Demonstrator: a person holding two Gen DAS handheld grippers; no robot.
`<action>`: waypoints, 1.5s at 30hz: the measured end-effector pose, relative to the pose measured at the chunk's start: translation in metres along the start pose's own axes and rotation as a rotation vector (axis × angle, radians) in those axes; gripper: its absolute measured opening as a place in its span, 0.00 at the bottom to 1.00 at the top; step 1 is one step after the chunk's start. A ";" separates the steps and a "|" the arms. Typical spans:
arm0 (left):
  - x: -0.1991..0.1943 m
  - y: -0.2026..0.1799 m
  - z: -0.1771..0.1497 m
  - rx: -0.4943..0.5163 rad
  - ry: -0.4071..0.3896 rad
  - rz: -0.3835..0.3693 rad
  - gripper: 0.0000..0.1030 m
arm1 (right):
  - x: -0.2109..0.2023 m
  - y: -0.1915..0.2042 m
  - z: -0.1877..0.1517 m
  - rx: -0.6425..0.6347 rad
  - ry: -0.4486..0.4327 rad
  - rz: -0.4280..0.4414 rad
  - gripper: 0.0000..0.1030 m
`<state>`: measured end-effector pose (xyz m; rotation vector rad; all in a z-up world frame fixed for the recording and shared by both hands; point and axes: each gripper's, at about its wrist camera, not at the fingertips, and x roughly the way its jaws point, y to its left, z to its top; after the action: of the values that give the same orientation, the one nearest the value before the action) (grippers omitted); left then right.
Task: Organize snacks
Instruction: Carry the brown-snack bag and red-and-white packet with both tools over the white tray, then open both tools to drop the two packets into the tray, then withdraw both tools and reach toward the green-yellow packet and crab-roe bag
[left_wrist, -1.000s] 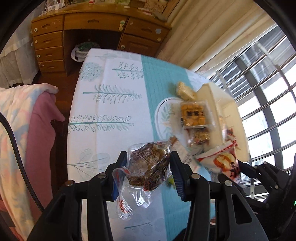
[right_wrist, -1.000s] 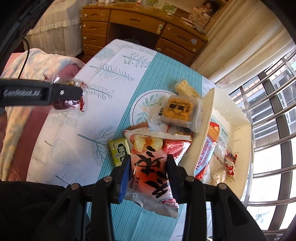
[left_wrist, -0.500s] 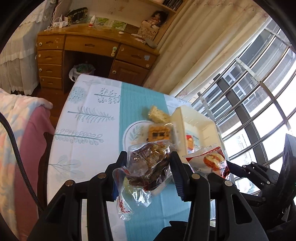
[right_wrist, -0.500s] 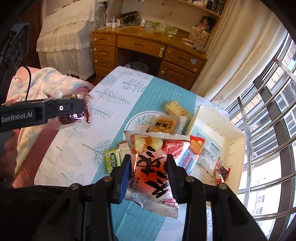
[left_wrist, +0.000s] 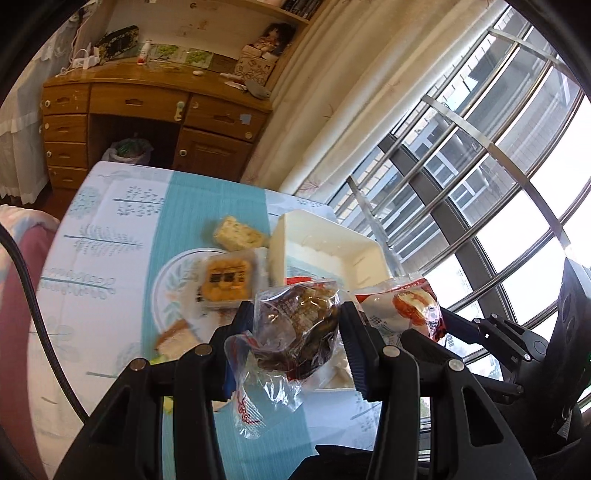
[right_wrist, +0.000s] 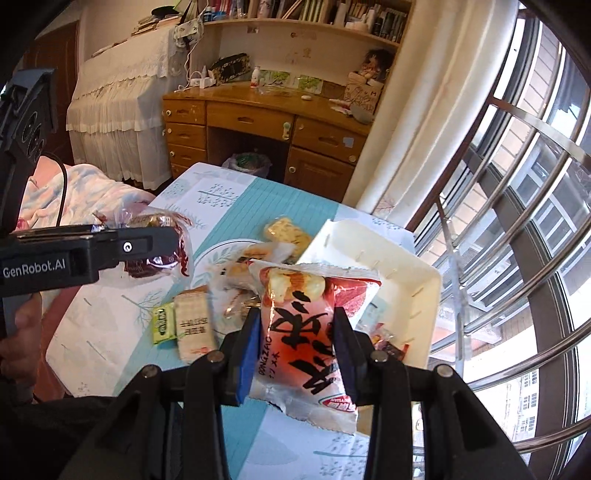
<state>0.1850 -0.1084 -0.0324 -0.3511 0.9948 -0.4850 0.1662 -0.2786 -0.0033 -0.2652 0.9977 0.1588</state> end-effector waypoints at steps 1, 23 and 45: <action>0.006 -0.005 -0.001 0.003 0.002 -0.008 0.44 | 0.002 -0.006 -0.002 -0.002 0.001 -0.002 0.37; 0.062 -0.063 0.022 -0.006 0.012 0.000 0.80 | 0.037 -0.098 -0.014 0.202 0.015 0.058 0.62; -0.011 0.045 -0.047 -0.298 -0.003 0.288 0.80 | 0.056 -0.063 -0.017 0.344 0.111 0.297 0.63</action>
<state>0.1494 -0.0675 -0.0701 -0.4650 1.0966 -0.0742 0.1986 -0.3432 -0.0505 0.1920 1.1523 0.2406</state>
